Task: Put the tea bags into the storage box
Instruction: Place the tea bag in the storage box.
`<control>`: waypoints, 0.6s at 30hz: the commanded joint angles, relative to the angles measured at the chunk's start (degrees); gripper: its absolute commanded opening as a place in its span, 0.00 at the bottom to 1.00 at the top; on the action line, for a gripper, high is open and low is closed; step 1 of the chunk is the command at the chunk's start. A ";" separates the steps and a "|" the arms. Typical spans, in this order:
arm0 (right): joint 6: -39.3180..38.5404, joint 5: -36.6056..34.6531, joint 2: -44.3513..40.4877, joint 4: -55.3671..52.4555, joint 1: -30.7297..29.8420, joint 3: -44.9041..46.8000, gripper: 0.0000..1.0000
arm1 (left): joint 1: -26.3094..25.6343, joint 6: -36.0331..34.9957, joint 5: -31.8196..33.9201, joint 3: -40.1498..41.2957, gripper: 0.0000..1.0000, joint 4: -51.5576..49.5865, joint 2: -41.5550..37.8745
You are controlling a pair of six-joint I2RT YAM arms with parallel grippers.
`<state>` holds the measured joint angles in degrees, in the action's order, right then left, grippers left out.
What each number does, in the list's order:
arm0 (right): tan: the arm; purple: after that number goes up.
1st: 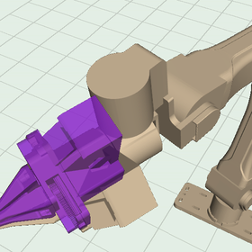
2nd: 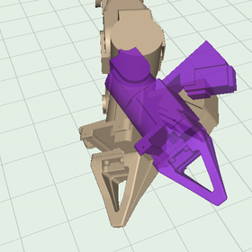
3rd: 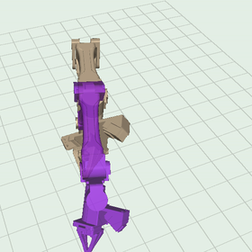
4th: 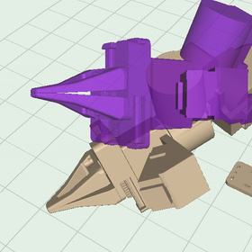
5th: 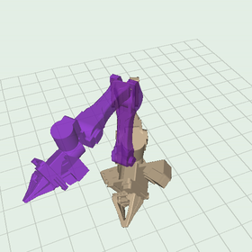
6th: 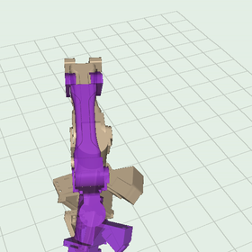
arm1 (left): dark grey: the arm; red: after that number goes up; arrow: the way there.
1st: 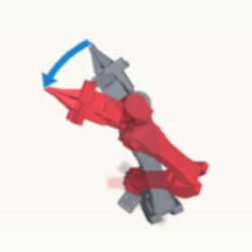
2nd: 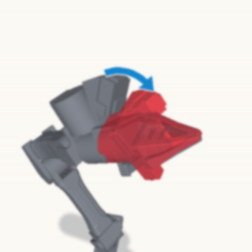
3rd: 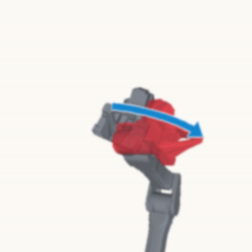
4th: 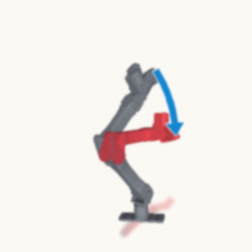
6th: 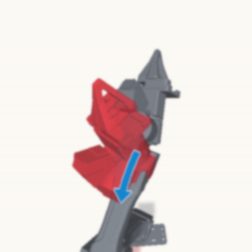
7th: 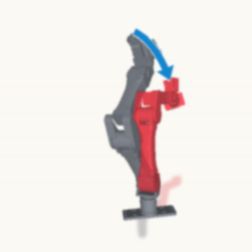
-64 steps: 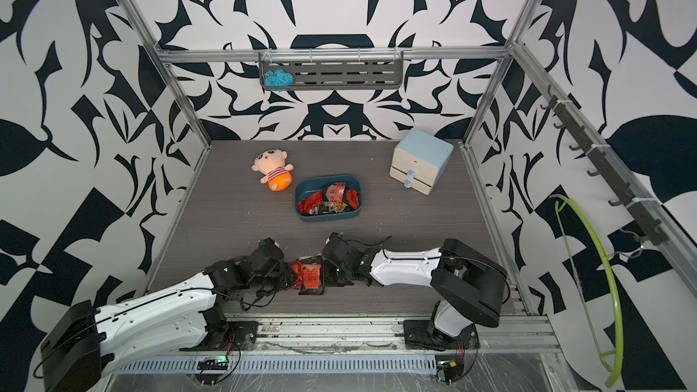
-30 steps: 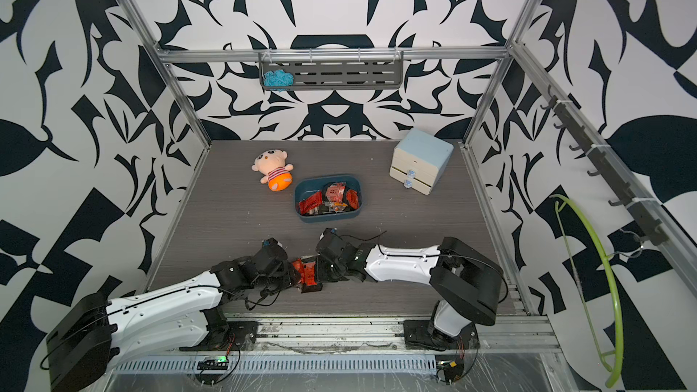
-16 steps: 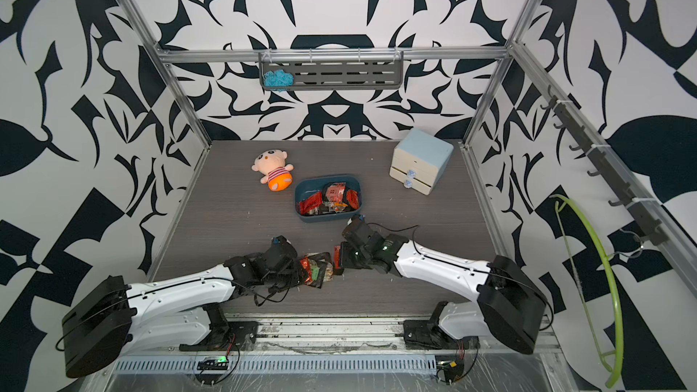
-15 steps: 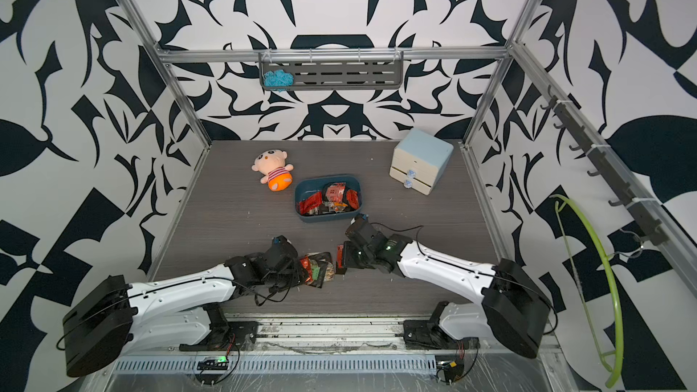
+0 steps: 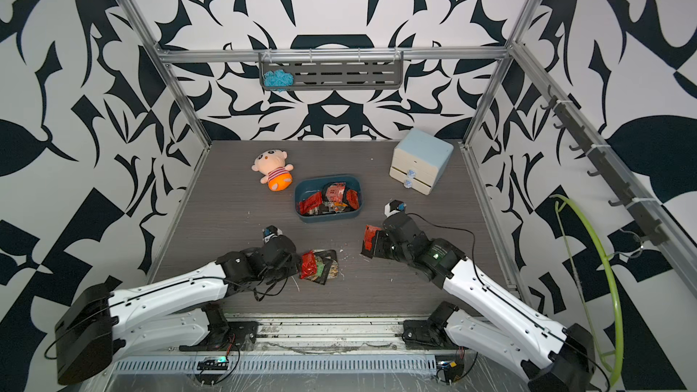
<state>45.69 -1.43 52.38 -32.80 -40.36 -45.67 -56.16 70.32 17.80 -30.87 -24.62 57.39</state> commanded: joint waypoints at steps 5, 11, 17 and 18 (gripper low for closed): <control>-6.49 5.97 12.70 8.60 5.22 -13.81 0.00 | 0.34 6.66 8.11 8.99 0.48 -11.41 -20.64; -10.67 8.81 29.63 11.03 7.09 -27.07 0.00 | 0.43 6.91 7.06 12.28 0.52 -15.71 -33.67; -12.22 11.34 42.86 10.67 8.53 -36.95 0.00 | 0.44 5.45 7.14 11.97 0.57 -17.59 -37.59; -12.08 11.95 44.99 9.95 8.76 -38.51 0.00 | 0.43 5.44 7.18 11.74 0.57 -18.18 -37.45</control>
<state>35.44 8.01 95.13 -22.92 -32.21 -79.72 -55.88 76.51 24.29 -18.92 -39.48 20.32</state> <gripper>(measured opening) 0.040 0.569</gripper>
